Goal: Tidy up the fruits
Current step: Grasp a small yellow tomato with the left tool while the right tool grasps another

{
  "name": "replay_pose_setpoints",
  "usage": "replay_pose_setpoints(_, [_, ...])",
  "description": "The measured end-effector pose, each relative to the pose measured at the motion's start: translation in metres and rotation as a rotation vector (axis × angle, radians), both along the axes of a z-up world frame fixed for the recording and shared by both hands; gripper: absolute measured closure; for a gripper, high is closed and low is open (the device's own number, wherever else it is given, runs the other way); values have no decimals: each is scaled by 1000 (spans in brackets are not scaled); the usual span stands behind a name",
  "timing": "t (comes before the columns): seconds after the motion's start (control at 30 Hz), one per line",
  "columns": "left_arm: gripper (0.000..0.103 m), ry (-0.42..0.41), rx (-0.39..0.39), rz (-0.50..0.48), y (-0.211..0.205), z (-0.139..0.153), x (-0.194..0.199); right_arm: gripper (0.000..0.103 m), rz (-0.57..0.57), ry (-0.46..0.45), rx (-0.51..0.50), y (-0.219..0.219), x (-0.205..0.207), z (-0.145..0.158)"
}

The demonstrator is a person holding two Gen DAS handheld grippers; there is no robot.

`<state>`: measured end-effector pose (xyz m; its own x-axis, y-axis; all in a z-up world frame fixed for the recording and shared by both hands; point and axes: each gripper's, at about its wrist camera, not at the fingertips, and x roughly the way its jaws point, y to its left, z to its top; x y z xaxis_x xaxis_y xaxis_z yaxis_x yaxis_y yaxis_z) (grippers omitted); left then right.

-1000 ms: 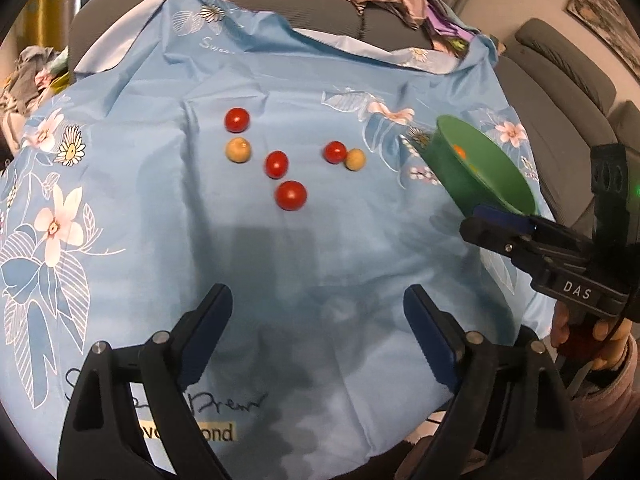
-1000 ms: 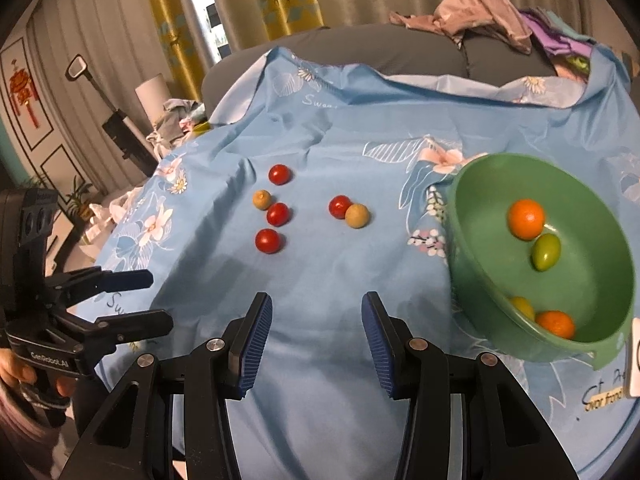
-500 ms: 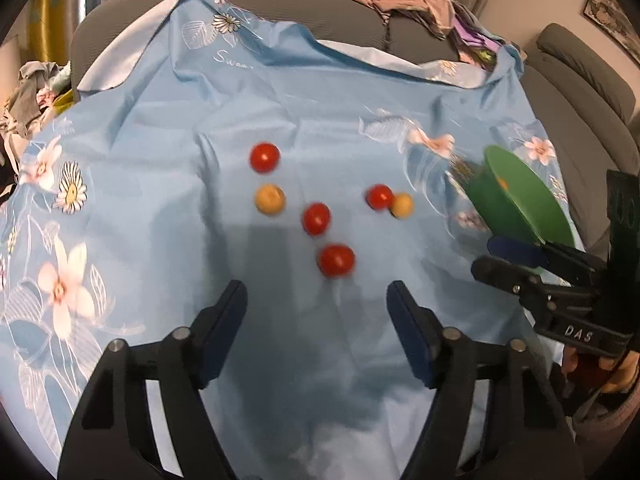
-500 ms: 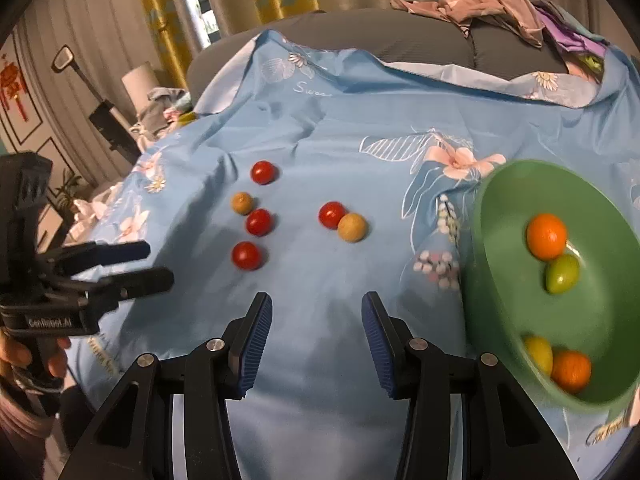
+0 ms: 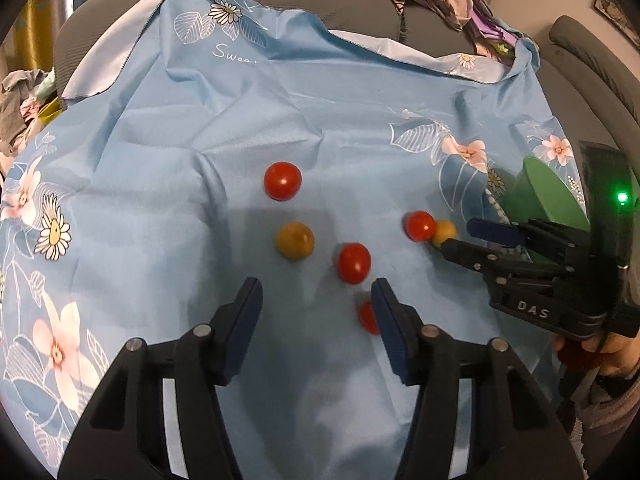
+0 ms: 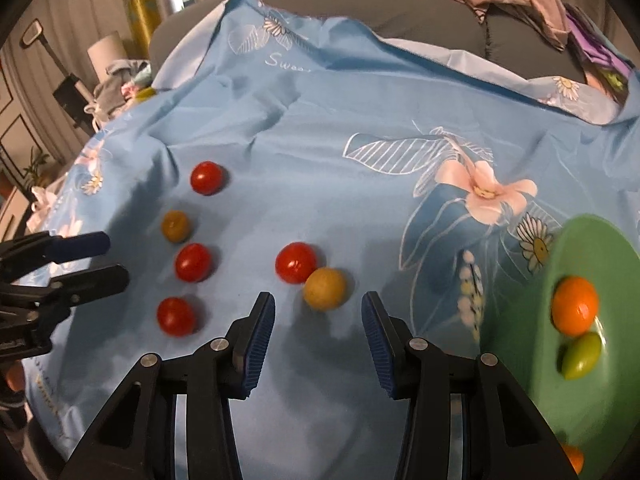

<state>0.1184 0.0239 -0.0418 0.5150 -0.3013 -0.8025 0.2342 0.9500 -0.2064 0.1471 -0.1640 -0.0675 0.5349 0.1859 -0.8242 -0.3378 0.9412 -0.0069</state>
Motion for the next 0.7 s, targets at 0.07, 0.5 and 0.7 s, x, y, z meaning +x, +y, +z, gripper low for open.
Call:
replay_pose_setpoints(0.07, [48, 5, 6, 0, 1, -2, 5, 56, -2, 5, -11, 1, 5, -3])
replay_pose_setpoints(0.5, [64, 54, 45, 28, -3, -16, 36, 75, 13, -4, 54, -7, 5, -3])
replay_pose_setpoints(0.7, [65, 93, 107, 30, -13, -30, 55, 75, 25, -15, 82, -9, 4, -1])
